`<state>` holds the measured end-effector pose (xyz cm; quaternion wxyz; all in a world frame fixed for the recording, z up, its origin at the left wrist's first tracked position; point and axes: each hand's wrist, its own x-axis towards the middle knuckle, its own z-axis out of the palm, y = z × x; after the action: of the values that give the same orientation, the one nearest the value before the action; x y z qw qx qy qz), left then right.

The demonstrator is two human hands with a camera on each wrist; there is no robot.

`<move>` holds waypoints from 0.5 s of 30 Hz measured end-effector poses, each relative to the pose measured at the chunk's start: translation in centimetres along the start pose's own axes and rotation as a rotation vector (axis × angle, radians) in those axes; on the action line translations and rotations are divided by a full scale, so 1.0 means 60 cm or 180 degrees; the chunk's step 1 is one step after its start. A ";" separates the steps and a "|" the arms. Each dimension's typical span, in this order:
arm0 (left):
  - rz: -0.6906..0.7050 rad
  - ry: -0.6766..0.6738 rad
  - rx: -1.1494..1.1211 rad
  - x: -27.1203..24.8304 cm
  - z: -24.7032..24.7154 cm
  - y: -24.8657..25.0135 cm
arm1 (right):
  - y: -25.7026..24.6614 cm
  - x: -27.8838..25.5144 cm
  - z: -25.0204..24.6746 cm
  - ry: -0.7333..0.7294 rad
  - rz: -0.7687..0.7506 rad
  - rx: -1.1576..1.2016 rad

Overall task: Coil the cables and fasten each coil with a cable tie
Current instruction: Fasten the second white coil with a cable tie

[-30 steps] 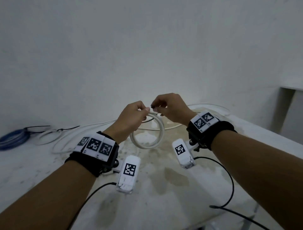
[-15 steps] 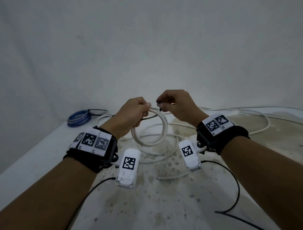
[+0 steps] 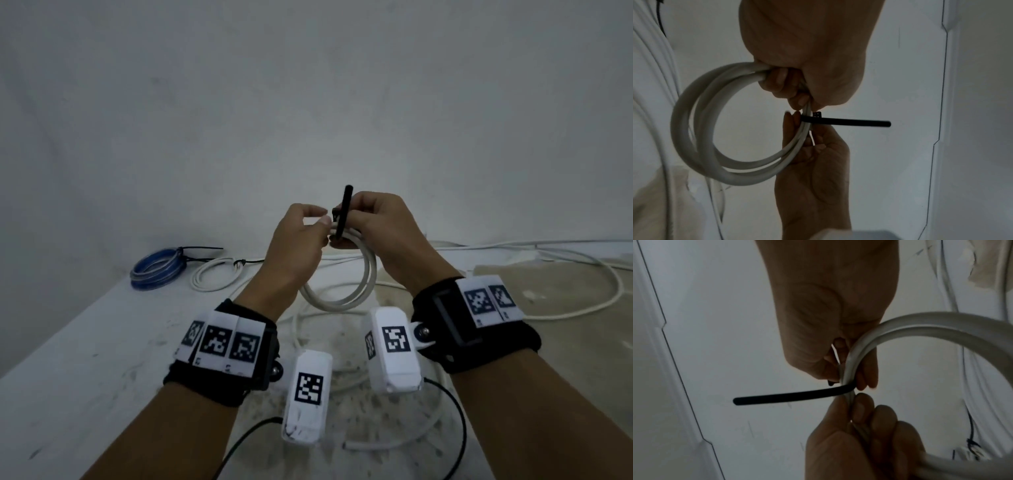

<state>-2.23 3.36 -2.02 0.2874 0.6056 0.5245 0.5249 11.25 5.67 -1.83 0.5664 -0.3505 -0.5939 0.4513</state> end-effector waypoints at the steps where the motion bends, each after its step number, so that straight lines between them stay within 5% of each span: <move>1: 0.0063 -0.0038 0.0029 0.004 0.003 0.001 | 0.002 0.002 -0.003 0.0083 0.0058 0.0061; 7: 0.0210 -0.0029 0.0226 0.017 0.016 0.001 | -0.001 0.009 -0.010 0.0305 0.0292 0.0208; 11: 0.0053 0.0153 0.0304 0.020 0.011 -0.004 | 0.000 0.013 -0.025 0.0362 -0.0248 -0.1522; 15: -0.0167 0.0343 0.0246 0.025 -0.002 -0.007 | -0.029 0.000 -0.019 -0.0639 -0.0871 -0.2064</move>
<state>-2.65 4.83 -1.88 0.2488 0.5731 0.5748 0.5285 12.53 5.18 -0.24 0.4199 -0.3831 -0.8001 0.1918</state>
